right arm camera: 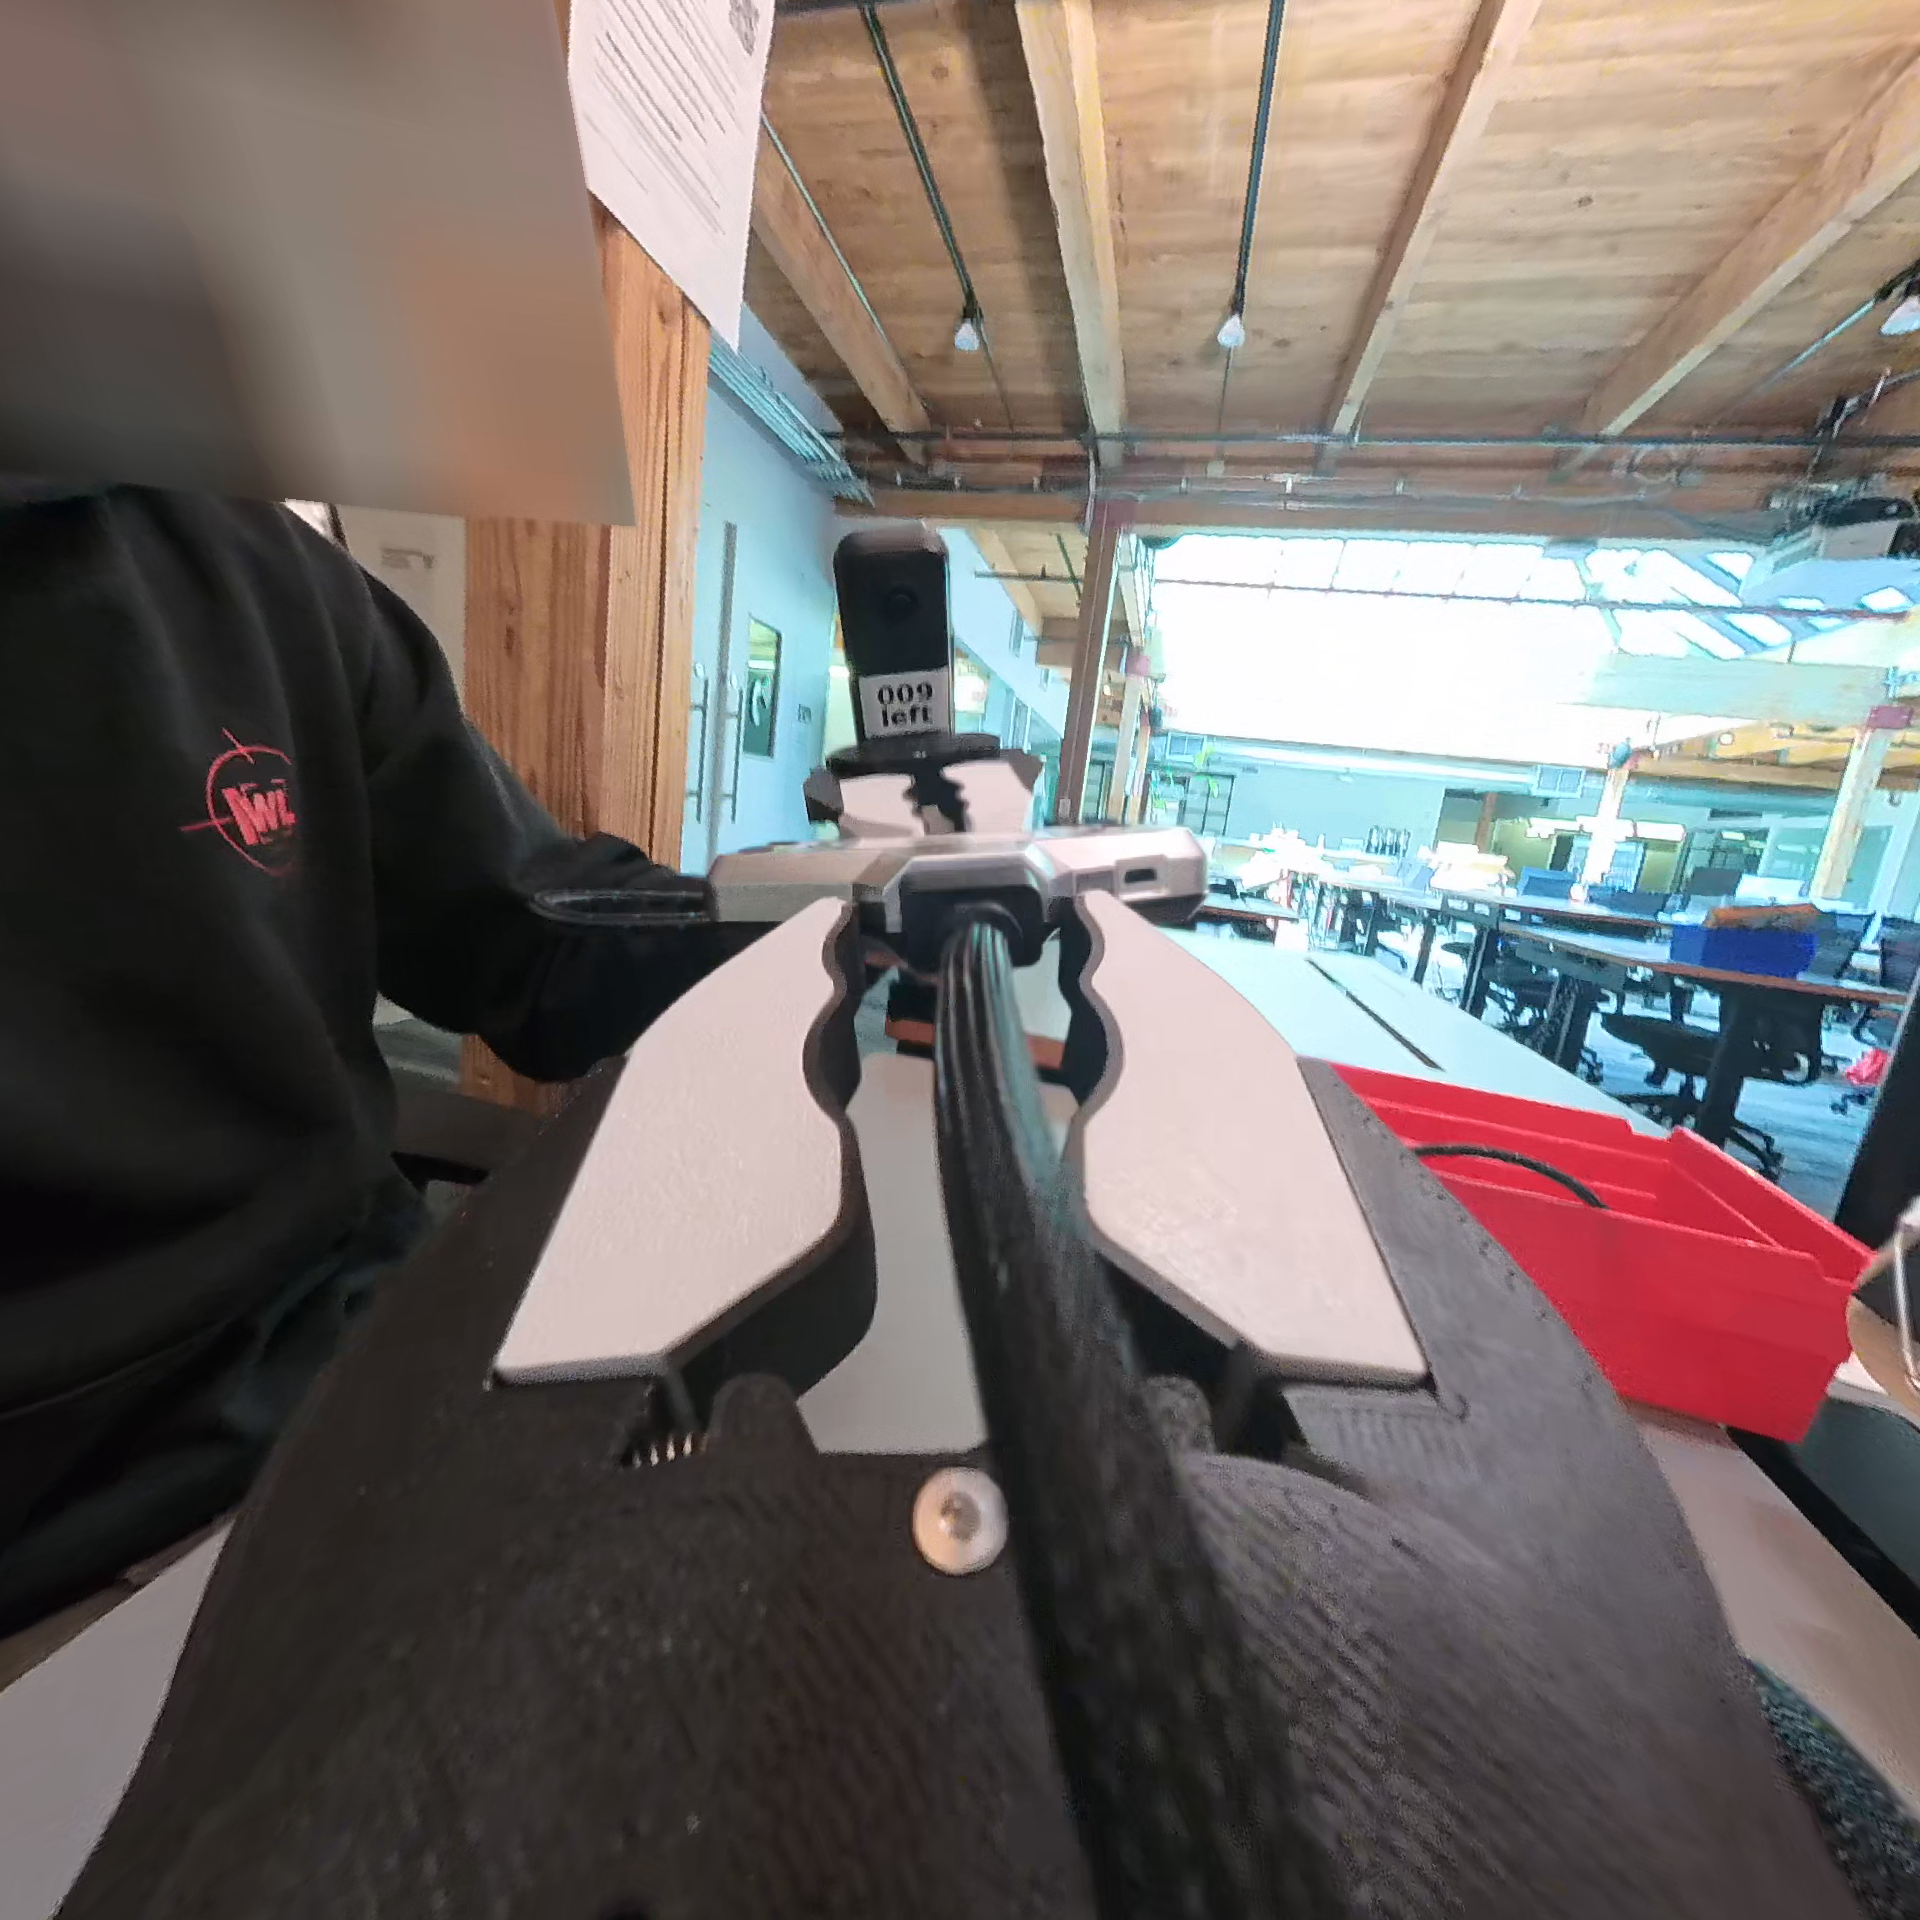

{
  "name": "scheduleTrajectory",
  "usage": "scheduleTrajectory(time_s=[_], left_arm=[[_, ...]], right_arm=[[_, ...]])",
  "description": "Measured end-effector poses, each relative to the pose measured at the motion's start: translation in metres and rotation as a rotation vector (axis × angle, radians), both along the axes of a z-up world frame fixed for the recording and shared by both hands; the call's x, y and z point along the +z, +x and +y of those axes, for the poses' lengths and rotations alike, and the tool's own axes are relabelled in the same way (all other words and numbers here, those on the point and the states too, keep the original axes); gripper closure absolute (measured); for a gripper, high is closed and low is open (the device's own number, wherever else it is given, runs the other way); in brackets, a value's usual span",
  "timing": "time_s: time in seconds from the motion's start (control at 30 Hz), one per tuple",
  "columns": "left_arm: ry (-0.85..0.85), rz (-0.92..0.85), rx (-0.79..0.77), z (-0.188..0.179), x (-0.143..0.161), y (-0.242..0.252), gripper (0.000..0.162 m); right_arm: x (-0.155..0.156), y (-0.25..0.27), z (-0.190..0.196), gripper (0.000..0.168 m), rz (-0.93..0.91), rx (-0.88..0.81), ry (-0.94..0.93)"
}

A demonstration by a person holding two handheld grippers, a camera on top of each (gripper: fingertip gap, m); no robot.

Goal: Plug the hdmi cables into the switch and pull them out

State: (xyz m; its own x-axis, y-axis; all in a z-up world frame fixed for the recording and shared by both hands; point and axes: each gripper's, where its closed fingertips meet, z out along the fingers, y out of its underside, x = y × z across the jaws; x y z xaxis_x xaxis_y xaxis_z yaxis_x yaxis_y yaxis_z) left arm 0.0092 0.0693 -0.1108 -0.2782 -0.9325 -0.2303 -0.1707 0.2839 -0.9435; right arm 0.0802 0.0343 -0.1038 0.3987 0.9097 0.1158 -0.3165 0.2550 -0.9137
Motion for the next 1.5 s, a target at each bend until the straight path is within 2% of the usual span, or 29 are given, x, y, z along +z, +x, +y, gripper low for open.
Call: scheduleTrajectory(time_s=[0.13,0.23,0.3,0.53,0.73,0.87,1.07,1.27,1.33,1.5], left_arm=[[-0.046,-0.005,-0.007,0.002,0.004,0.000,0.154],[0.022,0.046,0.043,0.010,-0.006,0.003,0.154],[-0.044,0.013,0.026,0.009,-0.001,0.004,0.154],[-0.078,0.004,0.016,0.010,-0.001,0.005,0.154],[-0.027,-0.003,0.025,0.006,0.005,0.009,0.153],[-0.055,-0.027,0.008,0.001,0.008,0.009,0.154],[-0.037,-0.015,0.000,-0.001,0.012,0.008,0.154],[-0.056,0.013,-0.009,-0.001,0.014,0.005,0.154],[-0.037,0.042,-0.017,-0.005,0.008,0.007,0.154],[-0.036,0.013,-0.023,-0.012,0.008,0.011,0.155]], right_arm=[[0.003,-0.001,0.002,0.131,0.011,-0.010,-0.005],[-0.009,0.001,0.009,0.130,-0.024,-0.038,-0.040],[-0.005,0.002,0.009,0.130,0.022,-0.020,-0.039],[-0.009,0.002,0.010,0.130,-0.001,-0.027,-0.050],[-0.002,0.007,0.005,0.131,-0.041,-0.072,-0.015],[0.006,0.007,-0.001,0.130,-0.066,-0.093,-0.010],[0.012,0.006,-0.002,0.127,0.008,-0.039,-0.041],[0.017,0.002,-0.003,0.125,0.012,-0.067,0.013],[0.017,-0.003,-0.001,0.132,-0.005,-0.096,0.044],[0.018,0.000,-0.007,0.133,-0.029,-0.091,0.064]])
